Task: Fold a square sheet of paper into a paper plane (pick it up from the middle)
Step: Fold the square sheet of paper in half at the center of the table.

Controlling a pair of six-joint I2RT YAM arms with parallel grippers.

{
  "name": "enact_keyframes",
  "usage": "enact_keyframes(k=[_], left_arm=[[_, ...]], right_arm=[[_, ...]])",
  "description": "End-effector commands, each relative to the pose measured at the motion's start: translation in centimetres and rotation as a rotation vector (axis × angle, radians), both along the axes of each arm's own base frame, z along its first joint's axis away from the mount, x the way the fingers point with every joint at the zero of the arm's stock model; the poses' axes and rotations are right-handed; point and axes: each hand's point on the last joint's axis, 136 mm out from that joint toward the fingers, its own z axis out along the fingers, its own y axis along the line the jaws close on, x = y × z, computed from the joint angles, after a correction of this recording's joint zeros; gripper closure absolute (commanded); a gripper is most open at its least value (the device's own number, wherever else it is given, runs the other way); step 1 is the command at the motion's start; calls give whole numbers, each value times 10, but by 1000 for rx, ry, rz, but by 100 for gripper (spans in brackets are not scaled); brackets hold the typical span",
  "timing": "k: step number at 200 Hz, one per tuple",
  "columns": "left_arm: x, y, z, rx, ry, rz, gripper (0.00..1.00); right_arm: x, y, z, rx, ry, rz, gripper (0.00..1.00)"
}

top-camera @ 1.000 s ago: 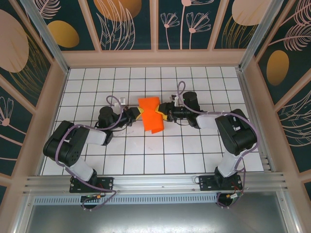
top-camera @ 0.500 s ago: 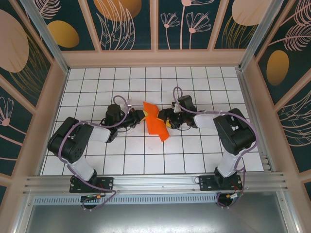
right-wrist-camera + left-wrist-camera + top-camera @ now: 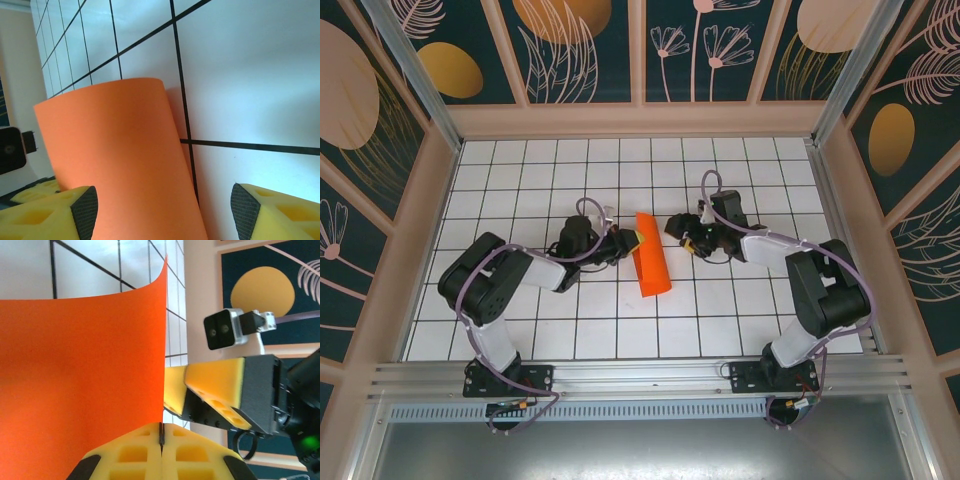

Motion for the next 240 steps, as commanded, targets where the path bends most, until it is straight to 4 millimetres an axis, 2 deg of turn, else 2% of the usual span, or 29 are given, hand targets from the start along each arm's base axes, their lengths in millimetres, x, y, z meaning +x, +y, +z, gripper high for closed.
enact_keyframes(k=[1, 30, 62, 104, 138, 176, 205, 234, 239, 240], left_arm=[[8, 2, -20, 87, 19, 52, 100], [6, 13, -43, 144, 75, 102, 100], [3, 18, -57, 169, 103, 117, 100], [3, 18, -63, 203, 111, 105, 99], [1, 18, -64, 196, 117, 103, 97], [2, 16, -60, 173, 114, 100, 92], [2, 19, -52, 164, 123, 122, 80], [6, 26, -31, 199, 100, 160, 57], [5, 30, -34, 231, 110, 171, 54], [6, 30, -29, 228, 101, 174, 53]], right_arm=[[-13, 4, 1, 3, -16, 99, 27], [-19, 8, -14, -43, 10, 213, 31], [-25, 14, -25, -62, 31, 290, 34], [-21, 21, -33, -82, 39, 320, 35], [-19, 28, -41, -94, 50, 352, 39], [-16, 26, -54, -135, 65, 345, 45], [-18, 17, -70, -195, 89, 335, 51], [-18, 9, -81, -250, 88, 331, 56], [-19, 8, -82, -254, 85, 333, 57], [-19, 8, -83, -256, 84, 333, 57]])
